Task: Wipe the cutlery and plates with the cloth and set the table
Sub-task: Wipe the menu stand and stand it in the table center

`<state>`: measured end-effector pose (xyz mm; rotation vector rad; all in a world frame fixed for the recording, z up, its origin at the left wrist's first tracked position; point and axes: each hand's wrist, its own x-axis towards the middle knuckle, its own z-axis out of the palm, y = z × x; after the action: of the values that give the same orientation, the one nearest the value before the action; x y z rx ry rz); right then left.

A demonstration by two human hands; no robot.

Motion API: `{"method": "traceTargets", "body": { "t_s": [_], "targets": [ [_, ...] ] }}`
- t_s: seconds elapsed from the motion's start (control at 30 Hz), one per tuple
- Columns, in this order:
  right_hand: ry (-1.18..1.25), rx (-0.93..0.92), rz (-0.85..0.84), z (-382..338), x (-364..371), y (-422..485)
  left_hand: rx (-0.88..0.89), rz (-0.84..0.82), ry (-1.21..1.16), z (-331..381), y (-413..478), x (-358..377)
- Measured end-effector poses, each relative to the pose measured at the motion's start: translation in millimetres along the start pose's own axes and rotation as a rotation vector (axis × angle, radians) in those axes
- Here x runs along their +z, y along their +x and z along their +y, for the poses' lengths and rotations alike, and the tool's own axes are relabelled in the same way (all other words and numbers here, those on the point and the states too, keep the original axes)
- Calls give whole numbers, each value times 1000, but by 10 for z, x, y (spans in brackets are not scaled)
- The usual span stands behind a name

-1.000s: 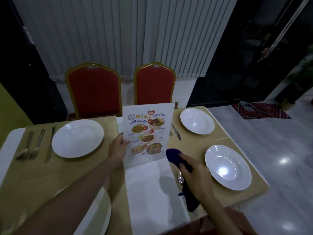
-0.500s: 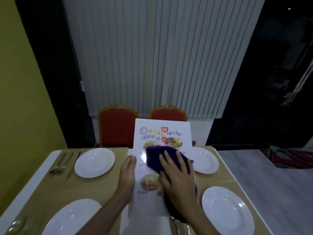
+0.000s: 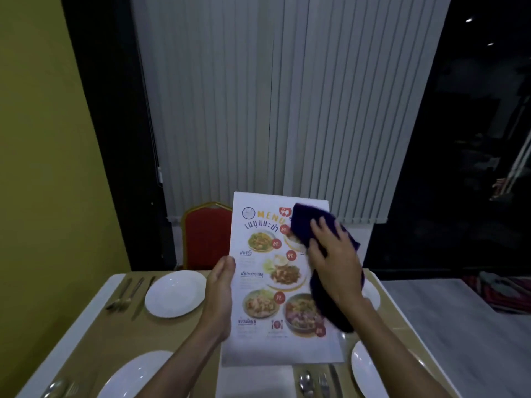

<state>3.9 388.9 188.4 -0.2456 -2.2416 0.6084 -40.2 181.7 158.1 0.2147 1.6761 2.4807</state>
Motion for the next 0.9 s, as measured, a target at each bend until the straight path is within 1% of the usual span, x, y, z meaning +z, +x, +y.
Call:
{"method": "traceTargets", "body": {
  "t_s": [0.03, 0.07, 0.13, 0.2, 0.23, 0.27, 0.33, 0.37, 0.4, 0.43, 0.5, 0.6, 0.77, 0.9],
  "targets": [
    [-8, 71, 21, -57, -39, 173, 4, -17, 0, 4, -14, 38],
    [-37, 79, 30, -174, -40, 294, 11, -25, 1, 12, -29, 91],
    [-95, -63, 12, -412, 20, 378, 37, -30, -5, 53, -30, 189],
    [-112, -227, -65, -433, 41, 304, 63, -48, -9, 79, -6, 193],
    [-111, -248, -75, -364, 6, 294, 71, -59, -4, 97, 2, 165],
    [-85, -199, -45, -280, -47, 329, 72, -68, 0, 108, 2, 127],
    [20, 8, 68, -170, -154, 468, 71, -87, 6, 108, -6, 72],
    [54, 80, 98, -167, -186, 527, 71, -100, 8, 100, -18, 66],
    [45, 92, 102, -198, -185, 576, 75, -109, 12, 97, -14, 80],
    [17, 51, 83, -256, -166, 595, 79, -110, 14, 89, -15, 99],
    [-19, -87, 38, -421, -83, 626, 96, -105, 18, 77, -6, 166],
    [-26, -247, -6, -679, 55, 677, 103, -110, 49, 20, -21, 281],
    [-69, -350, -83, -829, 230, 551, 48, -60, 10, -98, 43, 279],
    [-61, -453, -62, -691, 317, -16, 2, -21, -62, -60, 114, 221]
  ]
}}
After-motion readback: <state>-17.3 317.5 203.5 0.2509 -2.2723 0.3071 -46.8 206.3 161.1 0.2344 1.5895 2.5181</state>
